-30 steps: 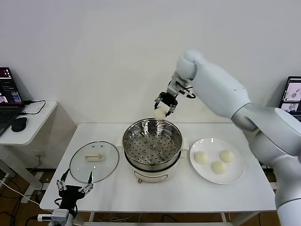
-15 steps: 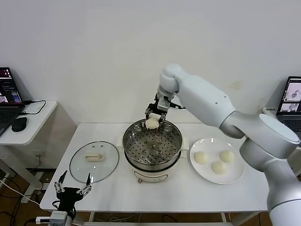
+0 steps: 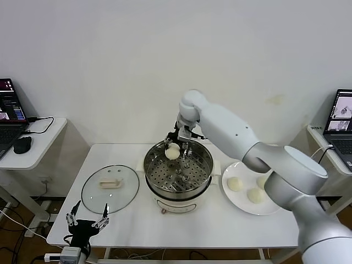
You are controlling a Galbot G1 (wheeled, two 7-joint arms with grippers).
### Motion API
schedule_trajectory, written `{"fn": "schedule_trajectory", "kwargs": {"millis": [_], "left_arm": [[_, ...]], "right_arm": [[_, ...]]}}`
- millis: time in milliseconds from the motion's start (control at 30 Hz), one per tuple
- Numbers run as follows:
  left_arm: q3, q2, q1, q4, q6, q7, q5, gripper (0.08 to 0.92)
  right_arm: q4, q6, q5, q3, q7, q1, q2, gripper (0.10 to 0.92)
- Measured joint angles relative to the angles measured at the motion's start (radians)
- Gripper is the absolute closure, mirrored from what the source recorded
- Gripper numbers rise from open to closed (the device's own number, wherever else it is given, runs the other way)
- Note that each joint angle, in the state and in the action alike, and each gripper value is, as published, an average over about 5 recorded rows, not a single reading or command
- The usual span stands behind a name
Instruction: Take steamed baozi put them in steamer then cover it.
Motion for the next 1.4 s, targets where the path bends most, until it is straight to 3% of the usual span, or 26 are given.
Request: {"fn": "schedule_trajectory", "kwargs": {"millis": [433,700,833,1100,1400], "left_arm": [[0.005,0.001,-0.005,0.013,0.000,0.001,0.001,0.177],[0.007,-0.003,-0.003,0.014,0.000,0.001,0.002,0.177],[0.007,-0.005,-0.003,0.012,0.001,0.002,0.002,0.177],[0.009,-0.003,-0.004,-0.001,0.010,0.012,0.001,0.177],[0.010,0.015,-0.004,-0.019,0.023,0.023,-0.015,0.177]], "right_arm": [[-0.102,0.007,-0.119,0.044,0.050,-0.029,0.039,0.444],[-0.120,0.008,-0.099,0.045,0.038,-0.032,0.040,0.258],[-0.116,-0.004,-0.064,0.047,0.018,-0.028,0.034,0.209],[-0.011,-0.143,0.119,0.022,-0.081,0.018,-0.039,0.202],[0.210,-0.543,0.443,-0.012,-0.139,0.113,-0.246,0.203]]}}
